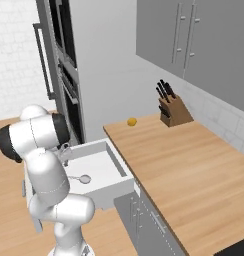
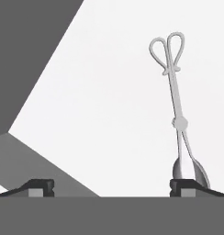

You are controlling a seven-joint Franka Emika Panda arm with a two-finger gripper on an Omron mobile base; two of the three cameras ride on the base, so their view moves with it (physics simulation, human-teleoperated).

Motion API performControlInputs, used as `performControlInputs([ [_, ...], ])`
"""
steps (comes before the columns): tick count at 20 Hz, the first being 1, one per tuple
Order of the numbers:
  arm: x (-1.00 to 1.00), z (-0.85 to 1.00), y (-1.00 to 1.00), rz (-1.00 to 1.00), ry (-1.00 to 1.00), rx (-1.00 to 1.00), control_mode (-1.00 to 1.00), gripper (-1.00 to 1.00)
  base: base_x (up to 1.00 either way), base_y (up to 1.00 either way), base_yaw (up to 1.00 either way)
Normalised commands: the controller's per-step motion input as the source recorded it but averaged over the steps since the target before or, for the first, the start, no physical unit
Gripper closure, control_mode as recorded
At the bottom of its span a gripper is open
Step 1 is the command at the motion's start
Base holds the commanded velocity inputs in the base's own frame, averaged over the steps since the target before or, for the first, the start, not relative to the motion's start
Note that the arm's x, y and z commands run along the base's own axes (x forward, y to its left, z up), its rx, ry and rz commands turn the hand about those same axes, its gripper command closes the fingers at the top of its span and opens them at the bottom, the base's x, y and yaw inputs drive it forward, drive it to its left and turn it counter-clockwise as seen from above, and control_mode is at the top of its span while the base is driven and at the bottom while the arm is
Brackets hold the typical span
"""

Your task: Pick the tongs from the drawer and place it on the counter.

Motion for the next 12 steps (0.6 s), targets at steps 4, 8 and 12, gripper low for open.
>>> performControlInputs([
  [4,0.12,-0.6,0.0,0.0,0.0,0.0,-1.0,-1.0,0.0,0.0,0.0],
  [8,0.32,-0.42,0.0,0.0,0.0,0.0,-1.0,-1.0,0.0,0.0,0.0],
  [12,0.49,-0.48,0.0,0.0,0.0,0.0,-1.0,-1.0,0.0,0.0,0.0],
])
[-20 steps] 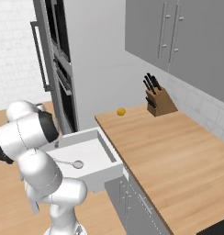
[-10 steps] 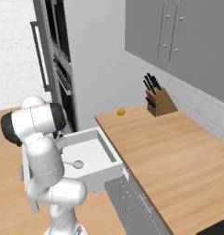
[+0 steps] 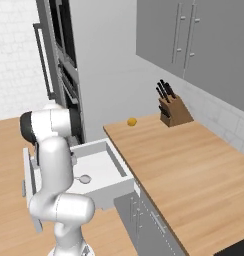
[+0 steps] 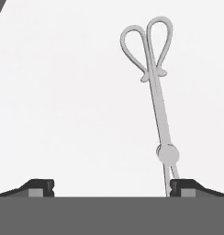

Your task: Pick the tongs from the drawer and place it on the counter.

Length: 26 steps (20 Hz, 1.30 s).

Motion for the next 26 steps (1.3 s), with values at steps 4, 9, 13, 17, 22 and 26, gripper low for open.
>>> performControlInputs([
  [4,0.42,-0.37,0.0,0.0,0.0,0.0,-1.0,-1.0,0.0,0.0,0.0],
  [9,0.42,-0.48,0.0,0.0,0.0,0.0,-1.0,-1.0,0.0,0.0,0.0],
  [13,0.35,-0.76,0.0,0.0,0.0,0.0,-1.0,-1.0,0.0,0.0,0.0],
  [17,0.01,-0.92,0.05,0.0,-0.02,0.0,-1.0,1.0,0.0,0.0,0.0],
  [22,-0.33,-0.63,0.04,0.01,-0.13,0.0,-1.0,1.0,0.0,0.0,0.0],
  [26,-0.37,0.21,0.06,0.0,-0.13,-0.02,-1.0,1.0,0.0,0.0,0.0],
])
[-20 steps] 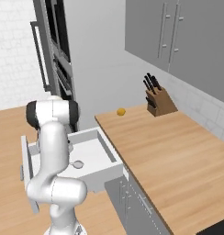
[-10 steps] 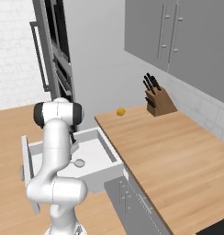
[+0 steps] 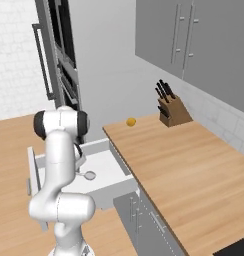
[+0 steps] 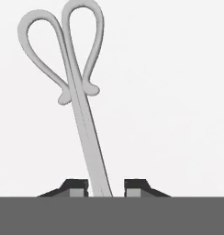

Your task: Pick the tongs from the drawer and place it on the counter.

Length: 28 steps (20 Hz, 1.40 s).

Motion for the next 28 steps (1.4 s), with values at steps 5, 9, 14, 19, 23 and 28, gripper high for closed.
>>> performControlInputs([
  [5,-0.59,0.94,0.08,0.0,-0.09,-0.18,-1.0,1.0,0.0,0.0,0.0],
  [9,-0.58,1.0,0.29,0.0,-0.09,-0.25,-1.0,1.0,0.0,0.0,0.0],
  [14,-0.21,1.0,0.54,0.02,-0.18,-0.36,-1.0,1.0,0.0,0.0,0.0],
  [19,0.0,1.0,0.29,0.01,-0.08,-0.32,-1.0,1.0,0.0,0.0,0.0],
  [23,0.11,1.0,-0.8,0.0,0.13,-0.05,-1.0,1.0,0.0,0.0,0.0],
  [28,0.0,0.98,-0.82,0.05,0.26,-0.05,-1.0,1.0,0.0,0.0,0.0],
])
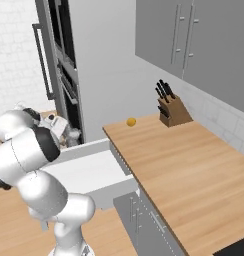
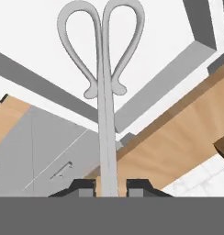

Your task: Pick the tongs from the drawer and place it on the counter.

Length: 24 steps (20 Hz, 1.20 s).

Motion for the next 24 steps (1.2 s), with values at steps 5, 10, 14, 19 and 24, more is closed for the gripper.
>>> performControlInputs([
  [5,-0.12,0.32,-1.0,0.12,0.0,0.07,-1.0,1.0,0.0,0.0,0.0],
  [10,-0.13,0.01,-1.0,0.12,-0.04,0.29,-1.0,1.0,0.0,0.0,0.0],
  [14,0.0,0.24,-1.0,0.11,0.0,0.43,-1.0,1.0,0.0,0.0,0.0],
  [19,0.0,0.32,-0.9,-0.03,0.01,0.14,-1.0,1.0,0.0,0.0,0.0],
  [24,0.04,0.0,-0.69,-0.08,0.12,0.0,-1.0,1.0,0.0,0.0,0.0],
])
